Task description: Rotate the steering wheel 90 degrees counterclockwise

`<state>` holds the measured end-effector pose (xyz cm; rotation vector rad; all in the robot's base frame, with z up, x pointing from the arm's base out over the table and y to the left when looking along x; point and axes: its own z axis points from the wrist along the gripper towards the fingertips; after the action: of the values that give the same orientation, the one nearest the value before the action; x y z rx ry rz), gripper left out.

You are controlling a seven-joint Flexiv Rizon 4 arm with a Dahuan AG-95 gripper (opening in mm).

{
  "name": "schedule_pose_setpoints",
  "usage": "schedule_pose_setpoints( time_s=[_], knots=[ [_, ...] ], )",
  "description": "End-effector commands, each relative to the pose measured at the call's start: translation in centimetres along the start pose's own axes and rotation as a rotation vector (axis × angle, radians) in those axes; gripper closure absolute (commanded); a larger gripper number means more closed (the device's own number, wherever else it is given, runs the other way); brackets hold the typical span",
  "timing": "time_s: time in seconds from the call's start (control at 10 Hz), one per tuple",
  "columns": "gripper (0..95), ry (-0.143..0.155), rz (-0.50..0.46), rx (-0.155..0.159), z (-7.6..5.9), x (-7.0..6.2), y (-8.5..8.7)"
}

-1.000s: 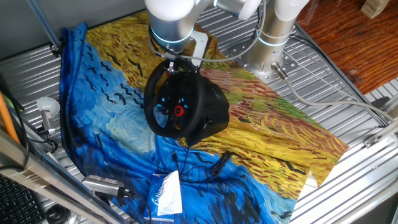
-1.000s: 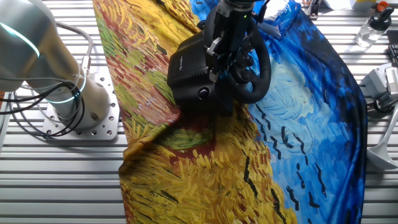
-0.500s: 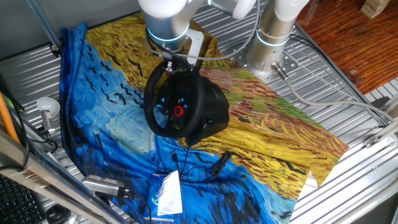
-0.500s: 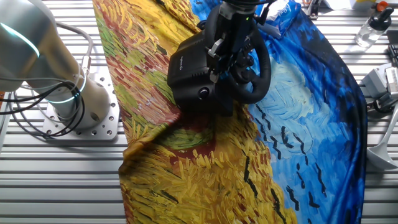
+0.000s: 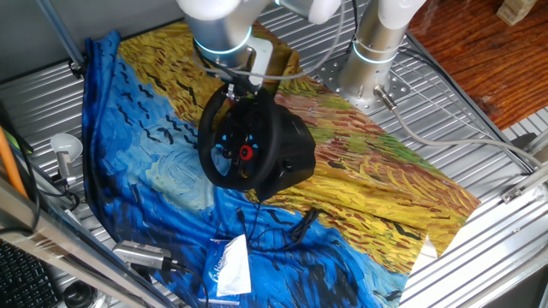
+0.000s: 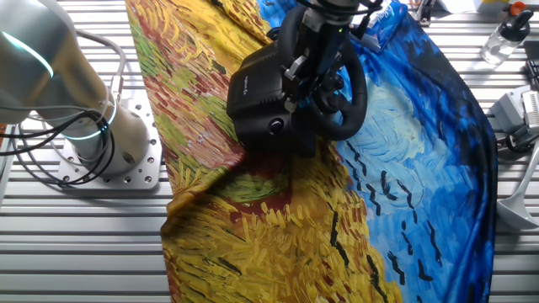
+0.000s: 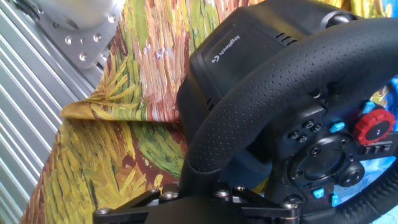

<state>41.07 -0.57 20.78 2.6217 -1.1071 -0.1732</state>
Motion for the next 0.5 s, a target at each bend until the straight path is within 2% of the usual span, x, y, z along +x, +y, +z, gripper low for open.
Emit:
schedule_pose_setpoints(
  time_s=[0.1, 0.4, 0.5],
  knots=[
    [95.0, -0.050, 0.017, 0.011, -0.02, -0.03, -0.04],
    [95.0, -0.112, 0.030, 0.041, 0.05, 0.08, -0.08],
    [95.0, -0.123, 0.024, 0.046, 0.08, 0.13, -0.10]
  ],
)
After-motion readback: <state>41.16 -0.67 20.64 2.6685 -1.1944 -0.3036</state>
